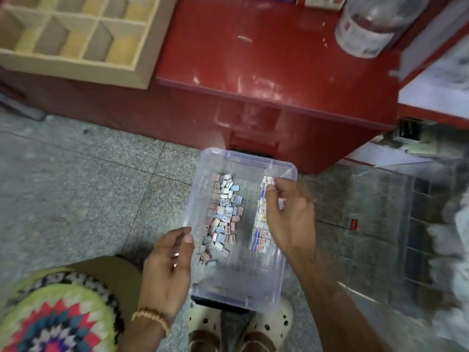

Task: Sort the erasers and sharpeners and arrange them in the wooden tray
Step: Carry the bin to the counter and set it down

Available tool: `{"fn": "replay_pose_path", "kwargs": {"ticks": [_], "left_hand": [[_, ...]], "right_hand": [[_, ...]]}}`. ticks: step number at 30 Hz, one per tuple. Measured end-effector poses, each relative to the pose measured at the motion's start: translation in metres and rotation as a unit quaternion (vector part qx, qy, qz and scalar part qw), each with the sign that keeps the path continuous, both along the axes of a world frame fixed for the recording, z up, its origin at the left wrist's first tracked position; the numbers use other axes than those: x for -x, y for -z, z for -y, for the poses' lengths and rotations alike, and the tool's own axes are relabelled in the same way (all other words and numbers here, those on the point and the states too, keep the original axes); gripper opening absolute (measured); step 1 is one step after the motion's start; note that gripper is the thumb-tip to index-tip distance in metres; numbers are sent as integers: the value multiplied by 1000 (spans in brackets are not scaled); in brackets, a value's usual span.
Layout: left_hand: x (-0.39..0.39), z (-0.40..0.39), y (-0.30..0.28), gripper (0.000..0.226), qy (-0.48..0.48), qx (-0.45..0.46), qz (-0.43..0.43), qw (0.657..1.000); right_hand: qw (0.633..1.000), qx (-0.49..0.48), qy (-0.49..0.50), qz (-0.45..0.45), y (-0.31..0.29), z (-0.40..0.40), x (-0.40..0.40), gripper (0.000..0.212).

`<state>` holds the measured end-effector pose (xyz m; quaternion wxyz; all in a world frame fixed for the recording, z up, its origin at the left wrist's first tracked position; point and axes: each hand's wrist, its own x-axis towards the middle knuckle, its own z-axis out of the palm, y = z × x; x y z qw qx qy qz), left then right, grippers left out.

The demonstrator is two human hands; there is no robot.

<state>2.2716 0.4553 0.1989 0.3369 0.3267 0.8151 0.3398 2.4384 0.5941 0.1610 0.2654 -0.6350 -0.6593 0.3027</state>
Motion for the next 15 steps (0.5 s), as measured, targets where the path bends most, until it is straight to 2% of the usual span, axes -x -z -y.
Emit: {"fn": "replay_pose_path", "kwargs": {"ticks": [3,7,11,15], "left_hand": [[-9,-5,-32,30,-6,2,28,1000],[-4,-23,-53,19,31,3,38,999],[22,-47,-58,15,99,24,38,994],[56,-81,-47,36,197,49,9,979]], "right_hand": [[999,26,-35,-10,-42,-10,6,43],[999,15,-47,-9,-71,-28,11,56],[999,9,-36,0,-76,-41,18,58],[999,36,5,6,-60,-50,41,59]]}}
